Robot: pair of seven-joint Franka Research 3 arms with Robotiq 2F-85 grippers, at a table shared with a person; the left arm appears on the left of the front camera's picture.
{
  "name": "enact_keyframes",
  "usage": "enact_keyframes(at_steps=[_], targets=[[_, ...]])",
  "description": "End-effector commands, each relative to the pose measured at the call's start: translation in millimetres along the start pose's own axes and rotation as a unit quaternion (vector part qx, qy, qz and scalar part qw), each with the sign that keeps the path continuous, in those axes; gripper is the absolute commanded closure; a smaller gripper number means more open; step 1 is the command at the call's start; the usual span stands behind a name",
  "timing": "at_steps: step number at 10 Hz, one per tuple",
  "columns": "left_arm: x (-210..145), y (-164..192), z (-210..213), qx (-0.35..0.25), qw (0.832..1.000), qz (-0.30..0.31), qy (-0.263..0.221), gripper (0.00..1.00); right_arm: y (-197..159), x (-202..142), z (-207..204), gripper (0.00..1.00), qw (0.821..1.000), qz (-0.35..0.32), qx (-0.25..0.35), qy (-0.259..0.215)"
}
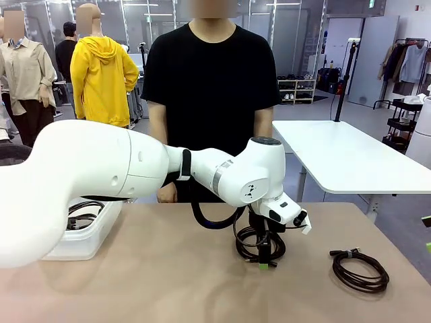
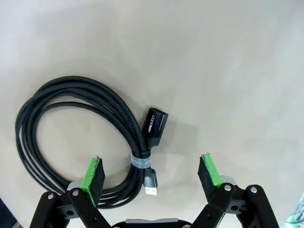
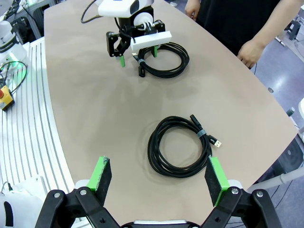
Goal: Organize and store the cables.
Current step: Place the USB Extension Cable into the Organizing box.
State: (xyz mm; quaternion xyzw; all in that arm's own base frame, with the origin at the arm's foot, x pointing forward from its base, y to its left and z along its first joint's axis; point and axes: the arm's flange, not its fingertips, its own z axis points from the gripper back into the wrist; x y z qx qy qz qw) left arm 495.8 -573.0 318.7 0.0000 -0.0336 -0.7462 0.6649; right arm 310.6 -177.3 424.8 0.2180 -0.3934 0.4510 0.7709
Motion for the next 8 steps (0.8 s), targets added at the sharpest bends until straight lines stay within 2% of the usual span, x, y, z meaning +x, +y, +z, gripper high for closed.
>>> enact_keyframes(at_steps=[1, 2, 3, 4, 5, 7, 8], targets=[[6.3, 6.5, -5.4, 0.0, 1.0, 0.011, 0.01, 0.0, -1.2, 2.8, 1.0, 0.0, 1.0, -0.005, -0.002, -0.007], [5.5, 6.2, -7.6, 0.0, 1.0, 0.015, 0.014, 0.0, -1.2, 2.8, 1.0, 0.0, 1.0, -0.005, -0.002, -0.007], [5.4, 5.1, -6.8, -0.001, 1.0, 0.016, 0.018, 0.42, -1.2, 2.8, 1.0, 0.0, 1.0, -0.005, -0.002, -0.007], [7.0, 4.2, -3.7, 0.0, 1.0, 0.015, 0.019, 0.6, -1.2, 2.8, 1.0, 0.0, 1.0, -0.005, -0.002, -0.007], [7.7, 3.9, -1.9, 0.0, 1.0, 0.016, 0.019, 1.0, -1.2, 2.8, 1.0, 0.0, 1.0, -0.005, -0.002, -0.007], [7.5, 5.3, 0.2, -0.003, 1.0, 0.02, 0.02, 1.0, -1.2, 2.8, 1.0, 0.0, 1.0, -0.005, -0.002, -0.007], [6.4, 6.5, 0.7, -0.005, 0.999, 0.024, 0.02, 0.86, -1.2, 2.8, 1.0, 0.0, 1.0, -0.005, -0.002, -0.007]])
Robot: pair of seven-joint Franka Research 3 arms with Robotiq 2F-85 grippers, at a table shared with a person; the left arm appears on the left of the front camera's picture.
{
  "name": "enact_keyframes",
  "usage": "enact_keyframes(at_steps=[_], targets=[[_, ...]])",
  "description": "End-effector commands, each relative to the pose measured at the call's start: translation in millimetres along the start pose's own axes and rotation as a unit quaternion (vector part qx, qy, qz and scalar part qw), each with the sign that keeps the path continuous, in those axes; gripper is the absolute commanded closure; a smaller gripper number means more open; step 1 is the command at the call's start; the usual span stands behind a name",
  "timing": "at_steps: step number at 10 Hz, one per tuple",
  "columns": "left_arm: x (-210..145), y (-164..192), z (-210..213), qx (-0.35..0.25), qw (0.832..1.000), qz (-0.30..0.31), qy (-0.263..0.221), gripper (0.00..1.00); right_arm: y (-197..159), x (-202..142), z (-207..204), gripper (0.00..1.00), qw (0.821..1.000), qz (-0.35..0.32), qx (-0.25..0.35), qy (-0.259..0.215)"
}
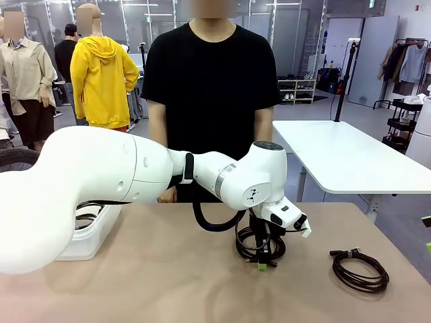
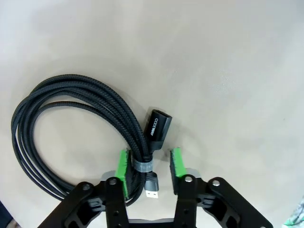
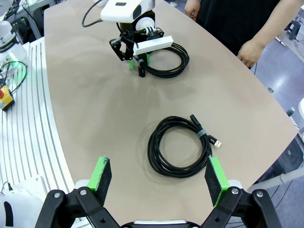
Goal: Organize and store the cables.
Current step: Place the USB Extension Cable into the Organizing box.
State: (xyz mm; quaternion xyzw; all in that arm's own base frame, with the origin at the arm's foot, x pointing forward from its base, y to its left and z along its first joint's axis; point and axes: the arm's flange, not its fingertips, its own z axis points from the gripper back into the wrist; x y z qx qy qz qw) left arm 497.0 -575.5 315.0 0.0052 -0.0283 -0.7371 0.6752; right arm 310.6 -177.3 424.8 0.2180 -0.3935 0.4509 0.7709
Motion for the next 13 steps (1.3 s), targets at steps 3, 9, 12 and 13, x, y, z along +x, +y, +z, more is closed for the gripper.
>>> enact_keyframes(at_steps=[3, 9, 12, 13], targets=[[1.3, 6.4, 11.5, -0.009, 1.0, 0.012, 0.013, 1.0, -1.2, 2.7, 1.0, 0.0, 1.0, -0.005, -0.002, -0.007], [-54.8, -46.8, 152.5, 0.009, 0.998, -0.058, 0.003, 1.0, -1.2, 2.7, 1.0, 0.0, 1.0, -0.005, -0.002, -0.007], [-123.7, -85.5, 189.2, 0.028, 0.998, -0.063, 0.006, 1.0, -1.2, 2.7, 1.0, 0.0, 1.0, -0.005, -0.002, -0.007], [-147.1, -94.8, 197.7, 0.037, 0.997, -0.072, -0.011, 1.0, -1.2, 2.7, 1.0, 0.0, 1.0, -0.005, -0.002, -0.007]])
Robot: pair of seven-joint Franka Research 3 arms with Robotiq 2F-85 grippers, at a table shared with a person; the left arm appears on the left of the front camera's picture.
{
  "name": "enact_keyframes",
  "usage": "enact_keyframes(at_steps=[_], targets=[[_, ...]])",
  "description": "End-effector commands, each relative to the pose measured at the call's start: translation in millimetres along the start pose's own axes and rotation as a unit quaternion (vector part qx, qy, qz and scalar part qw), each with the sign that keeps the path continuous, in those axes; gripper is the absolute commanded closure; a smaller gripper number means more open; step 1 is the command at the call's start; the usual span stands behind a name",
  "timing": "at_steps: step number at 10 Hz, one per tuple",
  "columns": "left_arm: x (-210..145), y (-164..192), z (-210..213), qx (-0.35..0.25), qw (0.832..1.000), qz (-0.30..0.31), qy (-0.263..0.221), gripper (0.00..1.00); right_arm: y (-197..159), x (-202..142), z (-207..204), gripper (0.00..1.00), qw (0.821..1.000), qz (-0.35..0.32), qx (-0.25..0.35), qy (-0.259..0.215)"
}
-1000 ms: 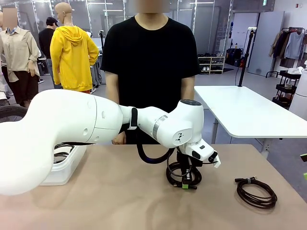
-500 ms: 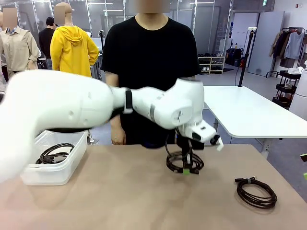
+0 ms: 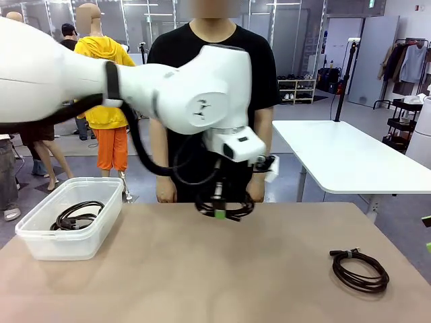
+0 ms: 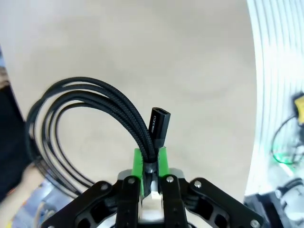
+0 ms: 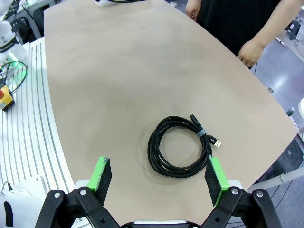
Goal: Organize and store the cables.
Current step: Place the USB Extension Cable into the Organizing box.
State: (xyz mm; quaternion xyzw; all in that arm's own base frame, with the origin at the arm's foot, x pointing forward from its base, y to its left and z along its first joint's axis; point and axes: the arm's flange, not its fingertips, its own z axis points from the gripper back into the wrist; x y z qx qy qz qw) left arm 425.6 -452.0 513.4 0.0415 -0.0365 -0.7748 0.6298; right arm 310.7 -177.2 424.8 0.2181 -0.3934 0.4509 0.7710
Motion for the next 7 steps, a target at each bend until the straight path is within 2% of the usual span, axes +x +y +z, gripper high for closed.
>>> enact_keyframes(at_steps=[1, 2, 3, 4, 5, 7], targets=[[-52.8, -38.5, -1.7, 0.018, 0.999, -0.032, -0.038, 1.0, -1.1, 2.7, 1.1, 0.0, 1.0, -0.005, -0.002, -0.007], [-68.7, -48.2, 3.0, 0.026, 0.999, -0.032, -0.029, 1.0, -1.1, 2.7, 1.1, 0.0, 1.0, -0.005, -0.002, -0.007], [-75.9, -49.3, 3.1, 0.032, 0.998, -0.023, -0.04, 1.0, -1.1, 2.7, 1.1, 0.0, 1.0, -0.005, -0.002, -0.007], [-69.1, -44.7, -4.9, 0.029, 0.998, -0.024, -0.047, 1.0, -1.1, 2.7, 1.1, 0.0, 1.0, -0.005, -0.002, -0.007], [-62.6, -31.5, 8.2, 0.02, 1.0, -0.015, -0.014, 1.0, -1.1, 2.7, 1.1, 0.0, 1.0, -0.005, -0.002, -0.007], [-62.6, -31.5, 8.2, 0.02, 1.0, -0.015, -0.014, 1.0, -1.1, 2.7, 1.1, 0.0, 1.0, -0.005, -0.002, -0.007]])
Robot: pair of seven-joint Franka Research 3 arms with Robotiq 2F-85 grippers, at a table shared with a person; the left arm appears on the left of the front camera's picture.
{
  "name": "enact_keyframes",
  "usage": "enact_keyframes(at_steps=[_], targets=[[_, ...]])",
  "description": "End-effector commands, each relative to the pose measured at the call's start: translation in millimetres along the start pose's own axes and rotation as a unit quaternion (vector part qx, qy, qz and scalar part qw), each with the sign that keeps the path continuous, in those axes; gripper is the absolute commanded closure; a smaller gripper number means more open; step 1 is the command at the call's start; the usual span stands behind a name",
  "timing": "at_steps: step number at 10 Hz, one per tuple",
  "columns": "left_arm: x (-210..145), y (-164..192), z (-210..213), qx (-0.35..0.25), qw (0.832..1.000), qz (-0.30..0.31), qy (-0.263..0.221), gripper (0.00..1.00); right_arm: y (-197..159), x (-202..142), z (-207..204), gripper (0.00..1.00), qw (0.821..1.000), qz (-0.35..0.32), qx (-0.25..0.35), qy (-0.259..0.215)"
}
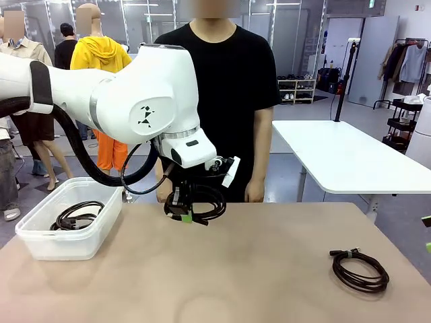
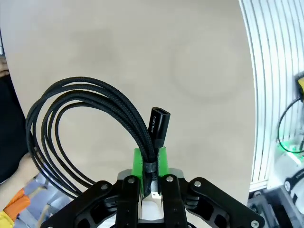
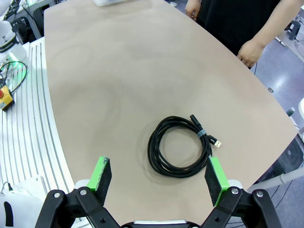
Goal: Organize and store the cables.
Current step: Place the USB Extension Cable into the Organizing box.
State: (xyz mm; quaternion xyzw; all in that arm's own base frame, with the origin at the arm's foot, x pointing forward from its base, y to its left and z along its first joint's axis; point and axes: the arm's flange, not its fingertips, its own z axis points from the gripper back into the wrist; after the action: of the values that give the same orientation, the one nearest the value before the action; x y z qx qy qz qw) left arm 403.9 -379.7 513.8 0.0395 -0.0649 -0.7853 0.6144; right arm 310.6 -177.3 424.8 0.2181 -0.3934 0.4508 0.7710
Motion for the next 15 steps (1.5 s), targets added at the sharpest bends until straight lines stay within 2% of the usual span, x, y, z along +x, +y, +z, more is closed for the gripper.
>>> enact_keyframes(at_steps=[1, 2, 3, 4, 5, 8, 9, 11, 12, 13, 15], targets=[[3.8, 4.6, 4.7, -0.001, 1.0, 0.002, 0.007, 1.0, -1.1, 2.7, 1.1, 0.0, 1.0, -0.005, -0.002, -0.007], [0.0, 0.0, 0.0, 0.0, 1.0, 0.0, 0.0, 0.86, -1.1, 2.7, 1.1, 0.0, 1.0, -0.005, -0.002, -0.007], [-20.2, 9.3, 13.0, 0.041, 0.997, -0.054, 0.043, 0.86, -1.1, 2.7, 1.1, 0.0, 1.0, -0.005, -0.002, -0.007], [-53.3, 20.7, 25.0, 0.077, 0.995, -0.009, 0.07, 0.86, -1.1, 2.7, 1.1, 0.0, 1.0, -0.005, -0.002, -0.007], [-89.8, 26.1, 39.1, 0.077, 0.995, 0.002, 0.064, 0.86, -1.1, 2.7, 1.1, 0.0, 1.0, -0.005, -0.002, -0.007], [-181.1, 32.3, 62.8, 0.085, 0.995, -0.027, 0.047, 0.86, -1.1, 2.7, 1.1, 0.0, 1.0, -0.005, -0.002, -0.007], [-217.4, 37.4, 63.1, 0.095, 0.994, -0.012, 0.048, 0.86, -1.1, 2.7, 1.1, 0.0, 1.0, -0.005, -0.002, -0.007], [-268.5, 35.5, 57.7, 0.095, 0.995, 0.029, 0.033, 0.86, -1.1, 2.7, 1.1, 0.0, 1.0, -0.005, -0.002, -0.007], [-293.4, 34.6, 50.5, 0.094, 0.994, 0.056, 0.01, 0.86, -1.1, 2.7, 1.1, 0.0, 1.0, -0.005, -0.002, -0.007], [-318.7, 38.0, 31.2, 0.079, 0.992, 0.1, -0.002, 0.86, -1.1, 2.7, 1.1, 0.0, 1.0, -0.005, -0.002, -0.007], [-346.8, 41.1, -5.2, 0.054, 0.987, 0.149, -0.026, 0.86, -1.1, 2.7, 1.1, 0.0, 1.0, -0.005, -0.002, -0.007]])
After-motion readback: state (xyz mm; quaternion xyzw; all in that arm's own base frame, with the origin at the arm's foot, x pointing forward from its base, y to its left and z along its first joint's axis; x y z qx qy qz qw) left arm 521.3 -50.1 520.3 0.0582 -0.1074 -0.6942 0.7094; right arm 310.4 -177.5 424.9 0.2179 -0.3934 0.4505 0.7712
